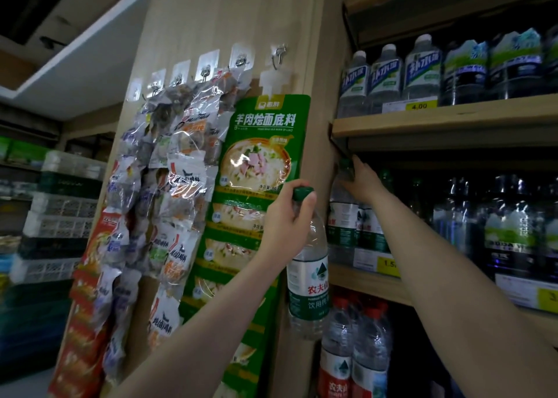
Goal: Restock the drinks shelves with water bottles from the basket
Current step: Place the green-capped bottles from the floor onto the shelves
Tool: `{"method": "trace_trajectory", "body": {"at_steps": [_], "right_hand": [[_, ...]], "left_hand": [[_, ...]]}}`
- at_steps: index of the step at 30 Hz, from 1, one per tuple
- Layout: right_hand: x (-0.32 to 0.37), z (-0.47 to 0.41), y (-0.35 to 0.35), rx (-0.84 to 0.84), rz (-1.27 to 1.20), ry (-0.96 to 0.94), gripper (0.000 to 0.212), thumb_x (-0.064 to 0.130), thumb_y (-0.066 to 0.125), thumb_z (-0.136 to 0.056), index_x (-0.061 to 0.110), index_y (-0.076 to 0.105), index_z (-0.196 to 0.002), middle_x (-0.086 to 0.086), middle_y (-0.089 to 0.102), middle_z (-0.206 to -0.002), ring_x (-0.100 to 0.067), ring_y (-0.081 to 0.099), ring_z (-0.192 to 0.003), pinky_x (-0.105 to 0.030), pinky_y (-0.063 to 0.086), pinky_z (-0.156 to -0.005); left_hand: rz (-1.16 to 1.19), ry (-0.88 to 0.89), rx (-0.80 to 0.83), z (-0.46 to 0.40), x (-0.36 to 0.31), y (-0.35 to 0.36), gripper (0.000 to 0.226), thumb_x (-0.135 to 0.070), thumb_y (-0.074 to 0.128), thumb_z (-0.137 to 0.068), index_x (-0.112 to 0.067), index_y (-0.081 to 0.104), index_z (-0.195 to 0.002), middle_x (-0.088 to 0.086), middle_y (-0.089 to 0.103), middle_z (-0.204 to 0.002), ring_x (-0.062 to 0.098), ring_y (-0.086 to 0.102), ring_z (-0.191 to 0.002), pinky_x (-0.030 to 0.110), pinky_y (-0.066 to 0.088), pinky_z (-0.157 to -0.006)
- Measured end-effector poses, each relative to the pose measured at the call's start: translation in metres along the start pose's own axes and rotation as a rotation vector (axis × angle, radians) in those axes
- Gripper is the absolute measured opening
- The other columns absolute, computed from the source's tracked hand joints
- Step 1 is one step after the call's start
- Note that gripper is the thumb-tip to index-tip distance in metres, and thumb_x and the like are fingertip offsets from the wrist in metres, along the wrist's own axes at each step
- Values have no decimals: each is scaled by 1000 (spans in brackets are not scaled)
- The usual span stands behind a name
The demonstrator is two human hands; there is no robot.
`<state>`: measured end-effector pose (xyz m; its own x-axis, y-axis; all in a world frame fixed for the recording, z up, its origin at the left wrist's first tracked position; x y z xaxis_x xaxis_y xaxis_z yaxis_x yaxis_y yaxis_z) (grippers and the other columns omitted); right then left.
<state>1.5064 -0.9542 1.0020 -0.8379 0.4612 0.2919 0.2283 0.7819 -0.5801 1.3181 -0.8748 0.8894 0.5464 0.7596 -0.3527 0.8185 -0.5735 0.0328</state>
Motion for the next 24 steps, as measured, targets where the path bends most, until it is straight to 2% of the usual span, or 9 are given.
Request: {"method": "trace_trajectory", "body": {"at_steps": [5,8,10,12,14,16,19,21,24], "right_hand": [[-15,15,6,88,21,53,84,36,55,-91,13,-1,-149,-15,24,-154,-36,24,-139,-46,29,-112],[-13,33,-8,67,10,-1,82,37,56,-90,11,4,-149,-13,19,-156,-33,21,-141,-43,25,-115],[-6,59,-21,35,-110,-74,81,35,62,-87,13,14,-149,-8,24,-154,-27,25,-140,-38,26,-113],[0,96,-26,152,-296,-114,79,36,71,-78,20,31,-144,2,41,-142,-18,38,-134,-30,35,-105],[9,135,-23,391,-409,-140,63,30,75,-72,30,49,-130,14,54,-128,-10,50,-125,-23,41,-99],[18,162,-16,551,-443,-136,48,22,77,-72,37,59,-113,15,64,-118,-3,58,-113,-17,47,-92],[22,176,-20,445,-520,-107,43,15,79,-71,35,60,-104,10,70,-108,-3,65,-100,-15,52,-79],[16,177,-32,337,-542,-85,41,15,79,-70,34,61,-102,11,71,-102,-4,67,-96,-16,53,-76],[5,172,-57,195,-452,-55,37,22,82,-67,38,59,-92,18,69,-91,-3,66,-89,-18,51,-72]], "left_hand": [[7,19,-6,-1,3,1,14,-34,50,-93,-33,49,-107,-1,67,-78,12,61,-65,31,50,-59],[13,16,-1,-1,3,3,17,-33,50,-93,-29,50,-109,-3,67,-78,5,59,-59,23,48,-53],[14,8,-4,-2,1,3,18,-32,50,-93,-26,51,-110,0,68,-76,3,55,-52,18,43,-48],[13,9,6,-2,-5,5,15,-31,50,-94,-25,51,-107,3,66,-70,8,55,-51,20,41,-47],[48,17,19,-4,-17,11,11,-30,49,-94,-27,49,-104,5,62,-64,12,55,-49,24,41,-46],[112,5,5,-8,-29,20,9,-30,50,-94,-27,50,-103,7,64,-68,17,59,-56,30,45,-50],[195,-15,-10,-17,-44,37,11,-30,51,-93,-29,52,-104,3,67,-77,12,60,-58,30,48,-53],[232,1,2,-25,-52,49,18,-32,51,-93,-25,54,-110,-3,67,-81,-2,56,-59,18,46,-55],[296,-15,31,-34,-54,61,34,-35,48,-95,-18,50,-125,-15,62,-95,-8,56,-80,7,43,-67]]}}
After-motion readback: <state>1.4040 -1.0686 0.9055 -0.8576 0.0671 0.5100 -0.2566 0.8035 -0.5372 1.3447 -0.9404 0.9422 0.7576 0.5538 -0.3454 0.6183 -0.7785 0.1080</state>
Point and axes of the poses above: each hand's wrist, its own z-axis away from the middle knuckle, its own y-axis out of the palm, x = y × z, the point moved 4 cm from there along -z, towards the middle knuckle
